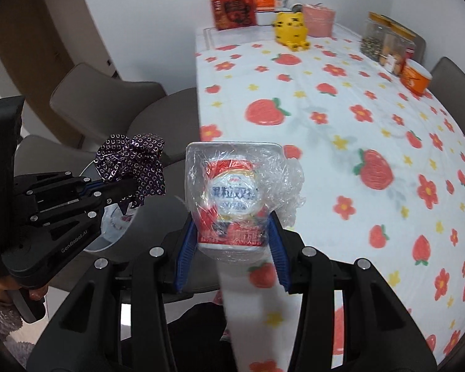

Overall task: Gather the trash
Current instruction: 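Carry the wrapper and wrapped cup over the grey bin with both tools, then open both tools to drop the wrapper and cup into the bin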

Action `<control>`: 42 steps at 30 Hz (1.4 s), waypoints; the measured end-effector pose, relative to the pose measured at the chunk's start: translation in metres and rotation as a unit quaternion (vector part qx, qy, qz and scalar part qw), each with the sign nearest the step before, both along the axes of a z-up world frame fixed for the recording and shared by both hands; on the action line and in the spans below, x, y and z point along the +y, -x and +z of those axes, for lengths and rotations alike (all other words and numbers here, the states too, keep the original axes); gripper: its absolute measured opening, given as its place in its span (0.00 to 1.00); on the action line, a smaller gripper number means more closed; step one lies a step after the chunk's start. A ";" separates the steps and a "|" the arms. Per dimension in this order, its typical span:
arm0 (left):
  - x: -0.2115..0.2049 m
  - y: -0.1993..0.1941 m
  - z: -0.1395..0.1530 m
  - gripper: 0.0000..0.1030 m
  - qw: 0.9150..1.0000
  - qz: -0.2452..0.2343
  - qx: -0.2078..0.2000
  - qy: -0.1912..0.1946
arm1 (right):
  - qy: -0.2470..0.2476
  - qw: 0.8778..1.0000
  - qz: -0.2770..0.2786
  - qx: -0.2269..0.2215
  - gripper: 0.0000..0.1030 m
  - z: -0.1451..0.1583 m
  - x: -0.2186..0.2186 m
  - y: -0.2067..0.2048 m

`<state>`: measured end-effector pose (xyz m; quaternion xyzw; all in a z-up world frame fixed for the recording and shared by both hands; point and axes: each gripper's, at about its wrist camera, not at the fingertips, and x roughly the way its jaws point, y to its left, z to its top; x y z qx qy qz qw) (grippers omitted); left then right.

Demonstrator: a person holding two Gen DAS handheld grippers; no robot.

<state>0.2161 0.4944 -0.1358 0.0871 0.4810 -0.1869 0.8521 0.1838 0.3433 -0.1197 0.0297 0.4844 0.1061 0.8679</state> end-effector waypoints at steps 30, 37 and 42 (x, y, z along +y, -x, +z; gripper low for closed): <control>0.186 0.000 0.001 0.04 0.999 0.036 0.017 0.014 | 0.025 0.997 0.059 0.033 0.56 -0.004 0.196 -0.020; 0.179 0.000 -0.007 0.07 1.000 0.003 0.029 0.007 | 0.028 0.999 0.032 0.027 0.56 0.001 0.185 -0.018; 0.169 0.001 -0.023 0.36 0.998 -0.030 0.052 -0.017 | 0.028 0.999 0.016 0.024 0.56 0.003 0.181 -0.015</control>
